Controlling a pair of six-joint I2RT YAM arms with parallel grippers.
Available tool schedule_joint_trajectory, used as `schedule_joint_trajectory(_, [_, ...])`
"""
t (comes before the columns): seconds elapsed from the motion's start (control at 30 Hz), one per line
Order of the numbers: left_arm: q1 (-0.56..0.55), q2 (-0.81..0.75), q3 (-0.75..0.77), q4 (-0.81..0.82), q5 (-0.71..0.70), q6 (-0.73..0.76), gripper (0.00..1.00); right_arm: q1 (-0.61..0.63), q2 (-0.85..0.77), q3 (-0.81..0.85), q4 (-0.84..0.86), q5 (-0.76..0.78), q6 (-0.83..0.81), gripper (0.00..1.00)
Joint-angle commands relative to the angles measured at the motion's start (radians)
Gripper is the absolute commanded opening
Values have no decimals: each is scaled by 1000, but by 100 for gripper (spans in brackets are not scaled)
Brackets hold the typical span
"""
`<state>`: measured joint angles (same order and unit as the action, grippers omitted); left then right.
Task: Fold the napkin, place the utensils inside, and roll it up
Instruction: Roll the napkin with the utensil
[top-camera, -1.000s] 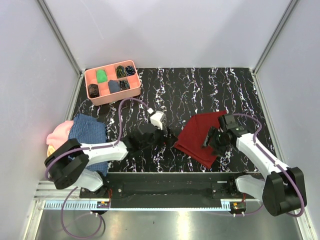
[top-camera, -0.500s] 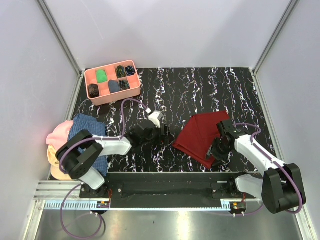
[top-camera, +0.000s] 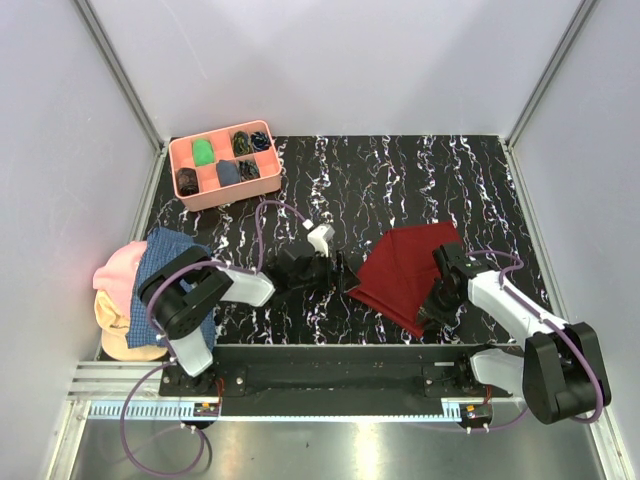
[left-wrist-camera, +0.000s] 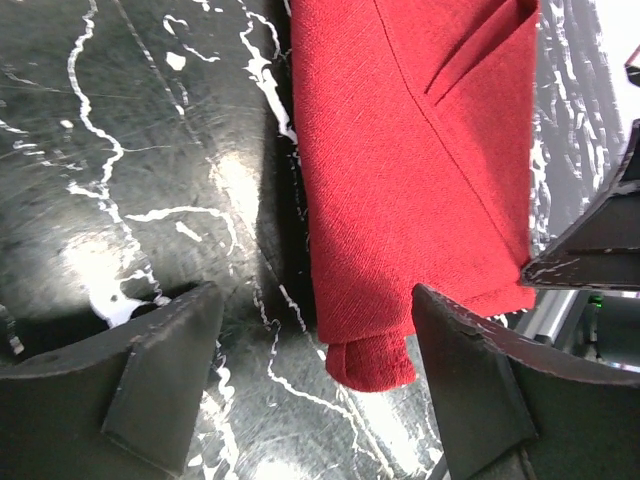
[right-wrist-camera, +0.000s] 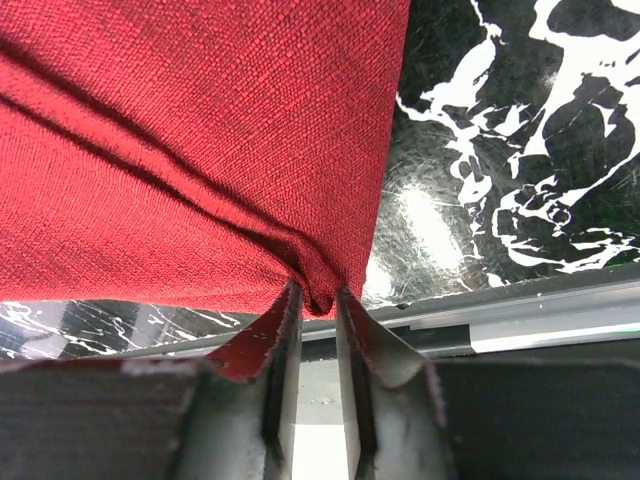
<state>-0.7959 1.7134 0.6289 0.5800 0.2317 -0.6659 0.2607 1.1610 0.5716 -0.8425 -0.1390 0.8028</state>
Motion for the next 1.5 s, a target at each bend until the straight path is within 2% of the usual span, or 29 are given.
schedule_joint_trajectory(0.0, [9,43,25,133,72,-41,78,-1,12,-4,13,38,10,22])
schedule_joint_trajectory(0.3, [7,121,23,244,144,-95,58,-1,28,7,16,50,1,21])
schedule_joint_trajectory(0.53, [7,167,14,352,195,-141,37,-1,35,13,17,61,-4,24])
schedule_joint_trajectory(0.6, [9,176,15,389,208,-167,25,-1,32,13,17,61,-4,27])
schedule_joint_trajectory(0.63, [7,184,17,396,218,-175,20,0,25,14,17,62,-4,33])
schedule_joint_trajectory(0.67, [7,186,18,399,219,-182,9,-1,22,17,16,61,-4,36])
schedule_joint_trajectory(0.73, [11,180,23,386,219,-185,0,-1,5,34,14,59,-4,43])
schedule_joint_trajectory(0.87, [41,135,5,351,219,-222,0,3,-32,94,26,41,-51,50])
schedule_joint_trajectory(1.0, [102,68,-3,174,224,-238,0,64,-50,180,127,33,-129,54])
schedule_joint_trajectory(1.17, [156,-32,17,-124,225,-192,0,287,-17,224,315,122,-212,58])
schedule_joint_trajectory(1.2, [176,-46,17,-208,221,-181,0,363,-3,237,368,133,-223,60])
schedule_joint_trajectory(1.3, [208,-103,11,-343,202,-137,0,498,68,263,465,203,-260,64])
schedule_joint_trajectory(1.47, [247,-170,15,-480,212,-92,0,693,212,324,559,378,-356,75])
